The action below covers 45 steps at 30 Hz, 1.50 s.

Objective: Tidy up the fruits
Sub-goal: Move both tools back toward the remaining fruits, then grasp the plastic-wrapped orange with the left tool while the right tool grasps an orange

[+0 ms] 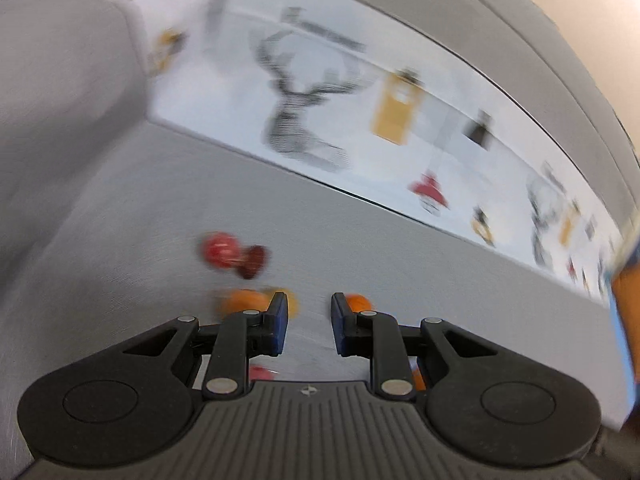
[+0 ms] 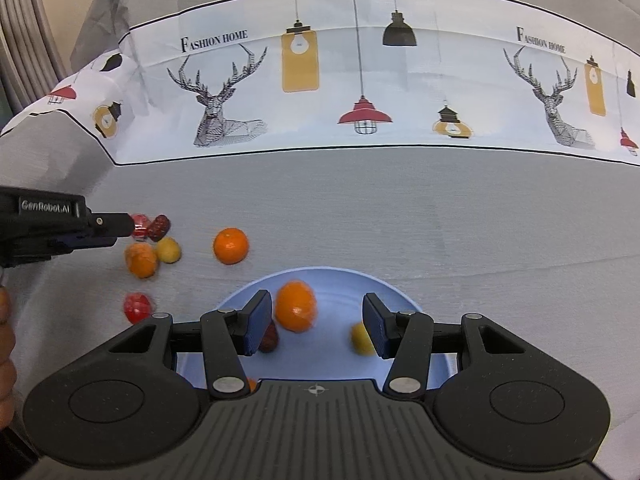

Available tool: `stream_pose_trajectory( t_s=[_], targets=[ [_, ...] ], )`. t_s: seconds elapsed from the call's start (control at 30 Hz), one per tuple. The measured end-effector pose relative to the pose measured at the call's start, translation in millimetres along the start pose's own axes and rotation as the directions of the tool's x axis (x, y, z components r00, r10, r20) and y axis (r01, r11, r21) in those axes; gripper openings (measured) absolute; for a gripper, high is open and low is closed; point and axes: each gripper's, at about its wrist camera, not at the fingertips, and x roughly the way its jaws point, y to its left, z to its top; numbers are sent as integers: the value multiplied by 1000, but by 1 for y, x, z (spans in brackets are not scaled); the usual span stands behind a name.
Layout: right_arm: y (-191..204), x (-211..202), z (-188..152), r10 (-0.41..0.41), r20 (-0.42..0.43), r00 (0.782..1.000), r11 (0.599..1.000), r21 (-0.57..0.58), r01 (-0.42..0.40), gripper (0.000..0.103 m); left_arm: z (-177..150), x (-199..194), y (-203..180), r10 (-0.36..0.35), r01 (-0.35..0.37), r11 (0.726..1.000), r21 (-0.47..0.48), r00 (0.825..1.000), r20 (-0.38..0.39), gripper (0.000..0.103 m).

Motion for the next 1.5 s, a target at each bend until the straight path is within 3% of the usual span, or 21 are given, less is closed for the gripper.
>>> stream_pose_trajectory(
  t_s=[0.17,0.33,0.43,0.53,1.13,1.3,1.4,1.5],
  targets=[
    [9,2,2,39,-4,999,999,10,-39,53,7,7,39,17,-27,978,-206,999,-49,25],
    [19,5,7,78,-6,997,997,18,-78,53,5,15,54,6,-33,956,-290,996,-94,30],
    [25,10,10,94,-7,996,995,21,-94,53,3,20,52,-8,-26,954,-299,994,-112,32],
    [31,24,13,105,-27,994,994,11,-105,53,3,21,51,-12,-21,951,-308,994,-107,46],
    [71,117,52,129,-82,988,991,-16,-131,62,4,44,53,-7,-39,946,-321,990,-140,46],
    [77,135,54,77,-124,989,996,-45,-83,63,2,48,48,3,-47,954,-298,989,-148,46],
    [77,141,53,65,-144,987,997,-42,-72,60,2,50,46,9,-52,958,-283,989,-149,45],
    [80,142,52,58,-146,988,995,-68,-68,37,4,50,42,15,-51,966,-255,990,-143,38]
  ],
)
